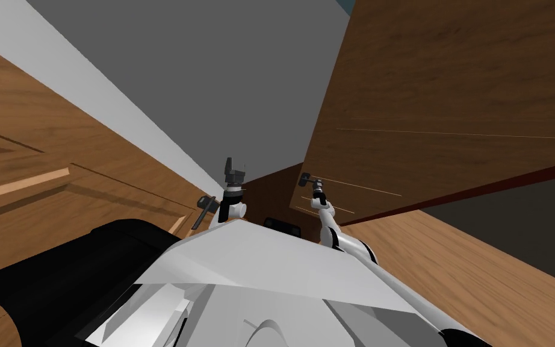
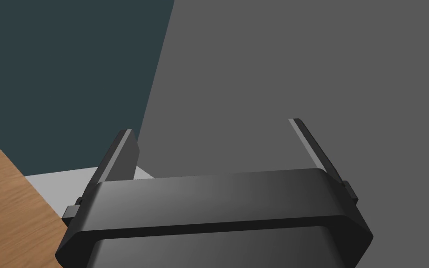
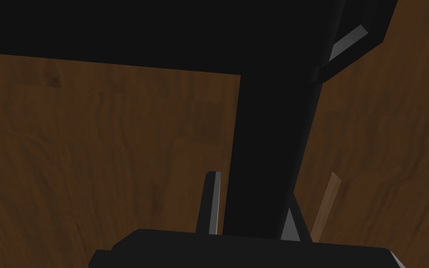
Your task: Push the door open
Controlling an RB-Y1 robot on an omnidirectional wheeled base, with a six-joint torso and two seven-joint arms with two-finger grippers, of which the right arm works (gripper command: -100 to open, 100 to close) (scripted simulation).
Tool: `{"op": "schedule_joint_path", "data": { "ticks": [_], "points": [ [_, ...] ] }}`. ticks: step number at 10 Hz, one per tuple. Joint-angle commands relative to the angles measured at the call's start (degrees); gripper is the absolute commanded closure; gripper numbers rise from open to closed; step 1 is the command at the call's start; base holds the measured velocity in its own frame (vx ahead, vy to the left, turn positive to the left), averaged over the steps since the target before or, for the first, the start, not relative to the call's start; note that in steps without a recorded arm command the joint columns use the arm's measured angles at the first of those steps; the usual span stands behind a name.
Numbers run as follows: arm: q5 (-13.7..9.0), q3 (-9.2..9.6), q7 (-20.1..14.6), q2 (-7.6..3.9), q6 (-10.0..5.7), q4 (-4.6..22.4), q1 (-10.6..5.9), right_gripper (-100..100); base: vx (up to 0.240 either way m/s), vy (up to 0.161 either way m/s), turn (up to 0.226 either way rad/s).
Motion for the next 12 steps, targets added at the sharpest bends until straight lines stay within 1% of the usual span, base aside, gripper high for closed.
{"op": "schedule_joint_path", "data": {
  "ticks": [1,2,3,4,5,6,9,12],
  "points": [
    [-0.5,-1.86,1.6,-0.20,-0.48,-0.4,-0.40,100,0.160,0.075,-0.136],
    [-0.5,-2.16,2.0,0.10,-0.43,-0.4,-0.43,100,0.151,0.073,-0.165],
    [-0.5,-2.16,2.0,0.10,-0.43,-0.4,-0.43,100,0.092,0.038,-0.031],
    [-0.7,-2.76,2.9,0.71,-0.32,-0.6,-0.49,100,0.097,0.026,-0.078],
    [-0.7,-2.76,2.9,0.71,-0.32,-0.6,-0.49,100,0.074,0.023,-0.031],
    [-0.9,-3.61,4.0,1.65,-0.18,-0.8,-0.57,100,0.109,0.054,-0.120],
    [-1.2,-5.10,6.1,3.55,0.09,-1.2,-0.72,100,0.188,0.108,-0.153],
    [-1.5,-6.29,7.7,5.47,0.30,-1.6,-0.83,100,0.132,0.134,-0.118]
  ]
}}
